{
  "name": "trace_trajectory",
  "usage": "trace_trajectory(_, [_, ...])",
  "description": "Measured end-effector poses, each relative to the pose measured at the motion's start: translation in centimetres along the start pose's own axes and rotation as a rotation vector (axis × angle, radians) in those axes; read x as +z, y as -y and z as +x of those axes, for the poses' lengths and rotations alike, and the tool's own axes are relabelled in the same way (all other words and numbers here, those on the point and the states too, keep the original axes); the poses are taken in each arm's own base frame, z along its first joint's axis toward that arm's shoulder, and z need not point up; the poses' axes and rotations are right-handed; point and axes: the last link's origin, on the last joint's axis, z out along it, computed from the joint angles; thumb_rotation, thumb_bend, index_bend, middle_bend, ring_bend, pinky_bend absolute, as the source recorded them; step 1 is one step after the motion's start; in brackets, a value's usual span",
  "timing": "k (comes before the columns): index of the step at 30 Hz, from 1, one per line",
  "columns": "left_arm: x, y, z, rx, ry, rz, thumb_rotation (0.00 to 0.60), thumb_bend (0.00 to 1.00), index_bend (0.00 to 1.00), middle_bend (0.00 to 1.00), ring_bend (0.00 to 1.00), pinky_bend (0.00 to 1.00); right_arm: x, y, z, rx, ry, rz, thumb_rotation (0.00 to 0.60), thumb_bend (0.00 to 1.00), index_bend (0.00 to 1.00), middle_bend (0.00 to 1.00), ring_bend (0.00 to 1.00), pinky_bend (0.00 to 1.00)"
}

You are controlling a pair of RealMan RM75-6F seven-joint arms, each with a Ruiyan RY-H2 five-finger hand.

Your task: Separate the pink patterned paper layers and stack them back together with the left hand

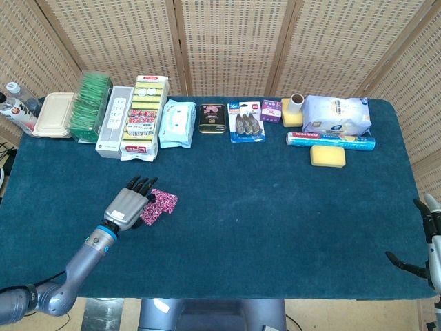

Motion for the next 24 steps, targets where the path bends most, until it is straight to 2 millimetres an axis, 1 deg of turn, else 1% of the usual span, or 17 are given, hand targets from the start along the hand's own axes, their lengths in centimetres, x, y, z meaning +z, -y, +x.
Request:
trace_trajectory(4, [1.9,-0.2,0.8,-0.039,0.022,0.039,0.6,0.24,0.44,0.0,0.04,0.03,0.1,-0.1,0.0,0.003,0.001,-0.002,0.6,0.01,0.0,0.0,0.0,0.0])
trace_trajectory(8, [4.0,-1.2,1.4,-0.016,0.042,0.064,0.6,0.24,0.44,0.0,0.04,0.03,0.1,-0.1,0.1,0.007,-0.001,-0.002,0.6,0.01,0.0,0.0,0.0,0.0])
trace_trajectory(11, [5.1,-2.1,1.5,0.002,0.048,0.069,0.6,0.24,0.44,0.0,0.04,0.03,0.1,-0.1,0.2,0.009,0.0,0.0,0.6,0.01,0.0,0.0,0.0,0.0])
trace_trajectory(17, [6.0,-3.2,1.5,0.017,0.064,0.079,0.6,0.25,0.44,0.0,0.04,0.03,0.0,-0.1,0.3,0.013,-0.001,0.001,0.6,0.01,0.0,0.0,0.0,0.0])
trace_trajectory(24, [6.3,-3.4,1.3,0.011,0.097,0.125,0.6,0.25,0.44,0.0,0.04,0.03,0.0,-0.2,0.4,0.019,-0.002,0.0,0.6,0.01,0.0,0.0,0.0,0.0])
